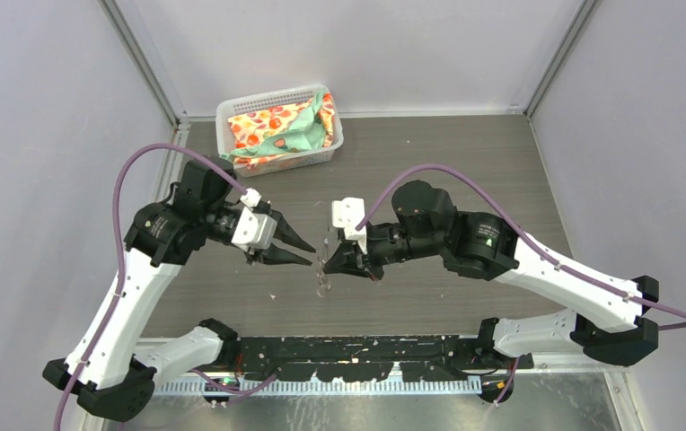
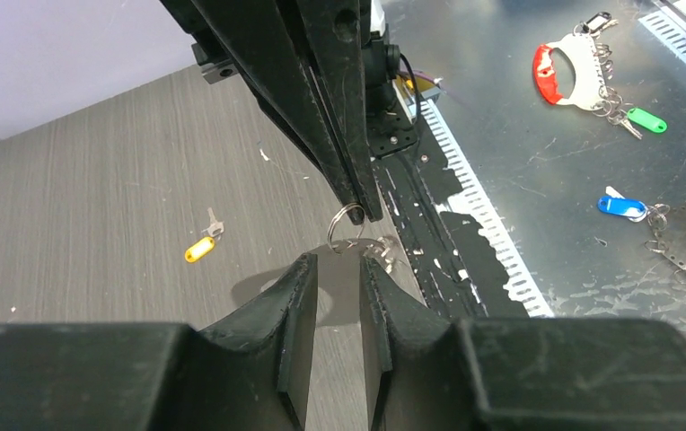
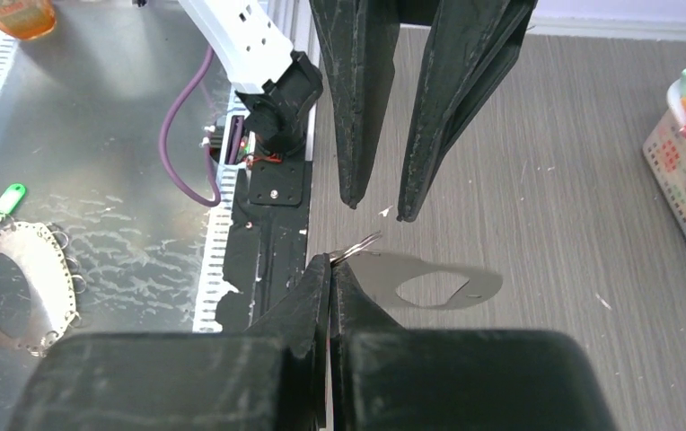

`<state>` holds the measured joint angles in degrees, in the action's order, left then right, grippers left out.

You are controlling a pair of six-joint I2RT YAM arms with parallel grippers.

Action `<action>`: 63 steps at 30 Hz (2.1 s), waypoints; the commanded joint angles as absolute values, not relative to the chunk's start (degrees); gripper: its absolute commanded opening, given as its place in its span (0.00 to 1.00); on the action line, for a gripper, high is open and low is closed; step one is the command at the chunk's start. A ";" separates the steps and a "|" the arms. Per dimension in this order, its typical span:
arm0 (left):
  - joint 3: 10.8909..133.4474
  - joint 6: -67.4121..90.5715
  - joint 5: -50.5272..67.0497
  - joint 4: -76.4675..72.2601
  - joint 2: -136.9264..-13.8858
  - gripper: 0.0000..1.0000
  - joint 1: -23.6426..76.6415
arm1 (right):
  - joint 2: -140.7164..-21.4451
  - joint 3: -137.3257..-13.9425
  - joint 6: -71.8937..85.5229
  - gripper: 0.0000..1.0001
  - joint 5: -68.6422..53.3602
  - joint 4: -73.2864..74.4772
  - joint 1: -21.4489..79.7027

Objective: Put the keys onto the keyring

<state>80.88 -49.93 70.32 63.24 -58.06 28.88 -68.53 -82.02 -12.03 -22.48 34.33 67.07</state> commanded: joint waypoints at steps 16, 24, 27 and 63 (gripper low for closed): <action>82.18 -40.77 73.29 58.35 -57.24 0.15 29.09 | -66.48 -79.87 -16.04 0.01 -24.46 24.02 67.29; 81.64 -41.35 72.49 58.80 -56.96 0.00 29.09 | -66.35 -78.41 -15.68 0.01 -22.38 21.26 67.27; 81.28 -42.53 72.33 60.02 -56.87 0.00 29.09 | -66.01 -77.36 -15.32 0.01 -21.83 19.35 67.25; 61.40 15.51 64.70 5.20 -47.53 0.00 24.64 | -56.78 -68.52 3.48 0.39 -3.12 4.58 67.24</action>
<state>64.64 -11.55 68.66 32.60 -50.46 26.48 -65.32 -75.26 -3.22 -12.08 20.32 67.29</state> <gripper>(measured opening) 0.009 0.362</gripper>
